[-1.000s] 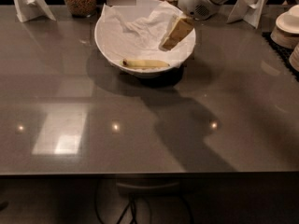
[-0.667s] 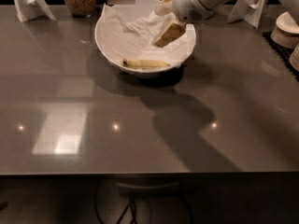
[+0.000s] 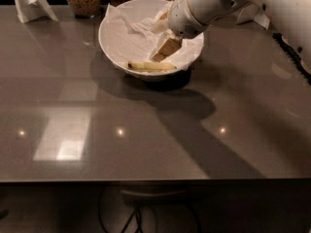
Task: Pick banana from white bowl
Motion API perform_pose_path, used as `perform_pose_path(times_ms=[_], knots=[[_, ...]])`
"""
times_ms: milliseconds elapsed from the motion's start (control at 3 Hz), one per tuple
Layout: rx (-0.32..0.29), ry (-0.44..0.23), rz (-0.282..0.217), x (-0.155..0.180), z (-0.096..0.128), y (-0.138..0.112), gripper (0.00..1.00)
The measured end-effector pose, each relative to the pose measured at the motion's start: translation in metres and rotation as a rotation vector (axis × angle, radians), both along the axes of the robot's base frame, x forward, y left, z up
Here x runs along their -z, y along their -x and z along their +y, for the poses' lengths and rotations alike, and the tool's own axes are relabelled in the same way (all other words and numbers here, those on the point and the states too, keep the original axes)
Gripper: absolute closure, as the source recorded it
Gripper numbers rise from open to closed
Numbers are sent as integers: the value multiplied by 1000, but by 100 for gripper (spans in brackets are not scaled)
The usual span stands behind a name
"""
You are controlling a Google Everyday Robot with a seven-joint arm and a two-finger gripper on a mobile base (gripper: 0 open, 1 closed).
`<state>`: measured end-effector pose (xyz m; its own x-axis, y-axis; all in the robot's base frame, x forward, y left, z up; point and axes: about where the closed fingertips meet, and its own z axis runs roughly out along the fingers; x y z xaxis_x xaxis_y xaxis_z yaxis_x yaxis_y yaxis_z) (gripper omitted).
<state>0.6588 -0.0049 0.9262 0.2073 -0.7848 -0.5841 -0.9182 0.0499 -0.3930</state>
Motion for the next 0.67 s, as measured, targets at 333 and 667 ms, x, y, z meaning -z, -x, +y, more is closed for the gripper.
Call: perform_pose_path(times_ms=[333, 667], knots=[[-30, 6, 52, 23, 11, -2, 41], [-47, 16, 83, 40, 16, -9, 42]])
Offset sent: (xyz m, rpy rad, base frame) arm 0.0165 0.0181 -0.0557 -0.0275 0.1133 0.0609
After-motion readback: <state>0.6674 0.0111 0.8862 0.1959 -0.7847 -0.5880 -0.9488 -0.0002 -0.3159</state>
